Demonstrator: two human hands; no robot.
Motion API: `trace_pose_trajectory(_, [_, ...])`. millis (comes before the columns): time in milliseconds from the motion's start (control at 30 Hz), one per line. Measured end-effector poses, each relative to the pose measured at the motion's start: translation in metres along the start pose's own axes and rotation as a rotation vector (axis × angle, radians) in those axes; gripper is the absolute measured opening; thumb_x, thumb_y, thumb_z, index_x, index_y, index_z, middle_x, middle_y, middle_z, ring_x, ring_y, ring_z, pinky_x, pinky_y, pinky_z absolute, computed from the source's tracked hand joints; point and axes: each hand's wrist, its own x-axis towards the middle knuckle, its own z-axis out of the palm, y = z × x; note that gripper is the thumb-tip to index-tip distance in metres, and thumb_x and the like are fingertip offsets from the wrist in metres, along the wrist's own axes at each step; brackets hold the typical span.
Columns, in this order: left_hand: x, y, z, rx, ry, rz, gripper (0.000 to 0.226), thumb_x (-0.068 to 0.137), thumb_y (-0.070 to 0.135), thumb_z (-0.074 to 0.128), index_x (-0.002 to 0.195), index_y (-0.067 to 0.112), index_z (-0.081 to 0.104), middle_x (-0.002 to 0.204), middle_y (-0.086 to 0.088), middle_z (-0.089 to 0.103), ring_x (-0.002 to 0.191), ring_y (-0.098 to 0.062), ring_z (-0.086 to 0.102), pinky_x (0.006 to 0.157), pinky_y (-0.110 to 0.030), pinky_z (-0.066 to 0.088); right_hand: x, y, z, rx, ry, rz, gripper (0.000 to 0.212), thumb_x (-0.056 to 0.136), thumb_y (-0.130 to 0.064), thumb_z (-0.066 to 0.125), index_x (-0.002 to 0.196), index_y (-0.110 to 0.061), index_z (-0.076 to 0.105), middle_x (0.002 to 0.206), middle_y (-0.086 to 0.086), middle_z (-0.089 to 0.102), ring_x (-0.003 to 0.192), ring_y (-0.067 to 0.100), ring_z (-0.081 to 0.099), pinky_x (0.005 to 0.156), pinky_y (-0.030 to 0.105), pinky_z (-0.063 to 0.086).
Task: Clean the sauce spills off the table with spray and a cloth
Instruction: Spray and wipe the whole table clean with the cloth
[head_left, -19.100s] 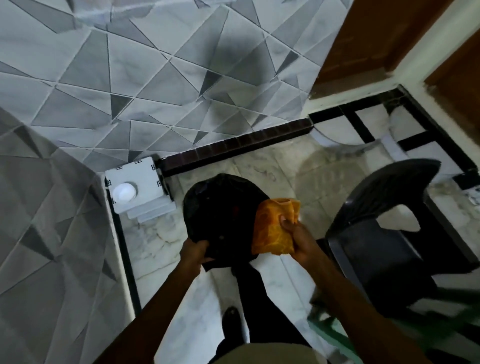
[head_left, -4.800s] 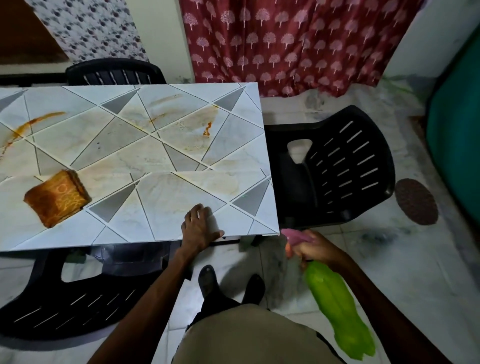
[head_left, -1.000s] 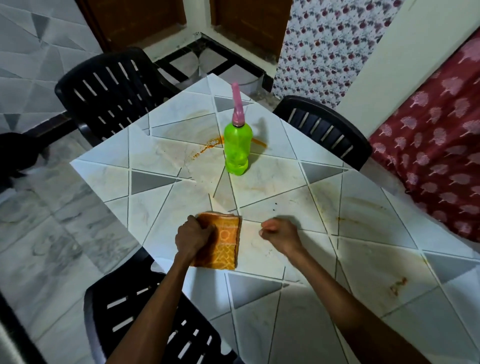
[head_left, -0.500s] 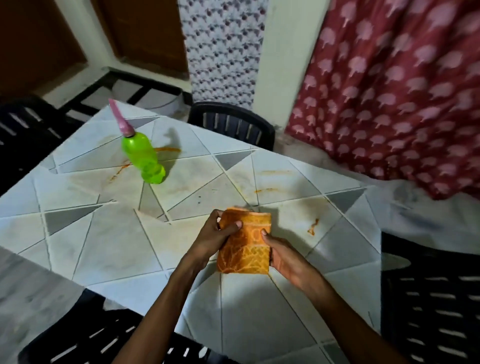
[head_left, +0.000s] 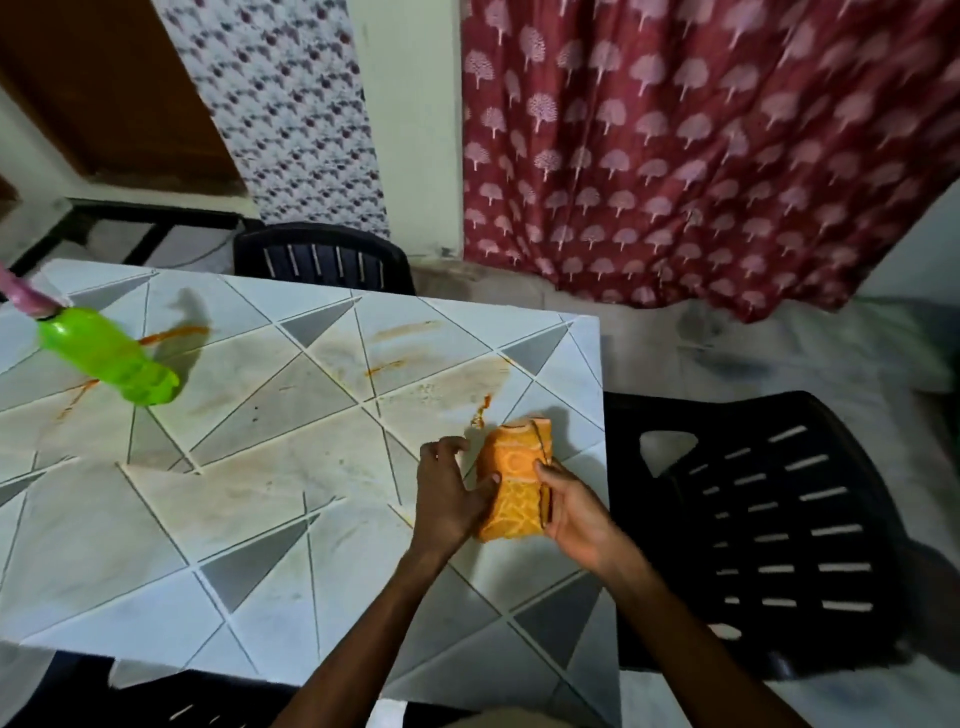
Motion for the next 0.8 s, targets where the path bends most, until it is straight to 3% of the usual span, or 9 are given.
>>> trace_pose_trajectory(100, [-0.011, 0.02, 0.021, -0.036, -0.087, 0.036, 0.027, 0.079, 0.042, 0.077, 0.096, 0.027, 0.061, 0.097, 0.007, 0.058, 0.088, -0.006, 0.058, 0.077, -0.028, 0.047, -0.005, -0.006, -0.022, 0.077, -0.064, 0.034, 0.038, 0.107, -0.034, 0.041, 0.126, -0.013, 0.066, 0.114, 0.012, 0.075, 0.098, 0.024, 0.075, 0.081, 0.042, 0.062])
trace_pose_trajectory(200, [-0.016, 0.029, 0.032, 0.013, -0.151, 0.044, 0.052, 0.072, 0.064, 0.07, 0.108, 0.029, 0.055, 0.104, 0.007, 0.052, 0.095, -0.004, 0.055, 0.08, -0.029, 0.05, -0.006, -0.01, -0.038, 0.047, -0.099, 0.028, 0.044, 0.106, -0.043, 0.039, 0.126, -0.014, 0.065, 0.112, 0.009, 0.075, 0.102, 0.022, 0.072, 0.09, 0.049, 0.057])
trace_pose_trajectory(300, [-0.022, 0.04, 0.041, 0.082, -0.204, 0.076, 0.072, 0.062, 0.07, 0.067, 0.117, 0.027, 0.047, 0.109, 0.004, 0.048, 0.099, -0.008, 0.052, 0.082, -0.03, 0.049, -0.007, -0.013, -0.052, 0.014, -0.109, -0.004, 0.029, 0.108, -0.032, 0.04, 0.121, -0.019, 0.062, 0.093, 0.0, 0.076, 0.078, 0.012, 0.072, 0.086, 0.047, 0.056])
trace_pose_trajectory(367, [-0.023, 0.046, 0.046, 0.09, -0.202, 0.078, 0.062, 0.064, 0.063, 0.068, 0.112, 0.03, 0.047, 0.108, 0.002, 0.05, 0.097, -0.015, 0.057, 0.079, -0.037, 0.053, -0.005, -0.014, -0.057, -0.029, -0.11, -0.037, 0.023, 0.107, -0.028, 0.043, 0.118, -0.023, 0.063, 0.093, 0.001, 0.074, 0.074, 0.012, 0.069, 0.086, 0.047, 0.054])
trace_pose_trajectory(433, [-0.022, 0.05, 0.05, 0.091, -0.174, 0.078, 0.042, 0.073, 0.051, 0.064, 0.107, 0.029, 0.052, 0.103, -0.001, 0.057, 0.09, -0.021, 0.063, 0.073, -0.042, 0.056, -0.004, -0.016, -0.06, -0.04, -0.115, -0.059, 0.022, 0.104, -0.028, 0.051, 0.122, -0.025, 0.064, 0.104, 0.004, 0.073, 0.089, 0.02, 0.07, 0.095, 0.055, 0.051])
trace_pose_trajectory(500, [-0.023, 0.055, 0.055, 0.113, -0.145, 0.109, 0.023, 0.083, 0.037, 0.055, 0.102, 0.024, 0.055, 0.093, 0.001, 0.064, 0.081, -0.018, 0.064, 0.068, -0.033, 0.053, -0.003, -0.015, -0.068, -0.012, -0.083, -0.059, 0.028, 0.097, -0.027, 0.062, 0.125, -0.023, 0.064, 0.112, 0.006, 0.072, 0.098, 0.025, 0.069, 0.097, 0.059, 0.051])
trace_pose_trajectory(600, [-0.025, 0.074, 0.057, 0.011, -0.133, 0.031, 0.005, 0.094, 0.023, 0.053, 0.096, 0.02, 0.05, 0.078, 0.004, 0.062, 0.068, -0.013, 0.057, 0.059, -0.026, 0.042, -0.002, -0.015, -0.077, 0.031, -0.043, -0.068, 0.029, 0.093, -0.022, 0.069, 0.122, -0.02, 0.068, 0.112, 0.006, 0.075, 0.098, 0.024, 0.073, 0.082, 0.047, 0.06])
trace_pose_trajectory(700, [-0.019, 0.082, 0.054, -0.145, -0.049, -0.13, 0.008, 0.096, 0.016, 0.05, 0.095, 0.008, 0.05, 0.078, -0.005, 0.058, 0.072, -0.021, 0.05, 0.064, -0.034, 0.038, 0.0, -0.016, -0.083, 0.077, 0.036, -0.084, 0.027, 0.092, -0.009, 0.067, 0.117, -0.016, 0.07, 0.104, 0.009, 0.078, 0.092, 0.023, 0.076, 0.074, 0.037, 0.059])
trace_pose_trajectory(800, [-0.009, 0.087, 0.04, -0.296, 0.052, -0.164, 0.009, 0.096, 0.014, 0.048, 0.097, 0.005, 0.049, 0.081, -0.01, 0.058, 0.074, -0.02, 0.051, 0.064, -0.033, 0.039, 0.003, -0.016, -0.093, 0.068, 0.144, -0.073, 0.032, 0.082, 0.0, 0.071, 0.113, -0.01, 0.07, 0.099, 0.014, 0.076, 0.084, 0.028, 0.074, 0.069, 0.037, 0.058])
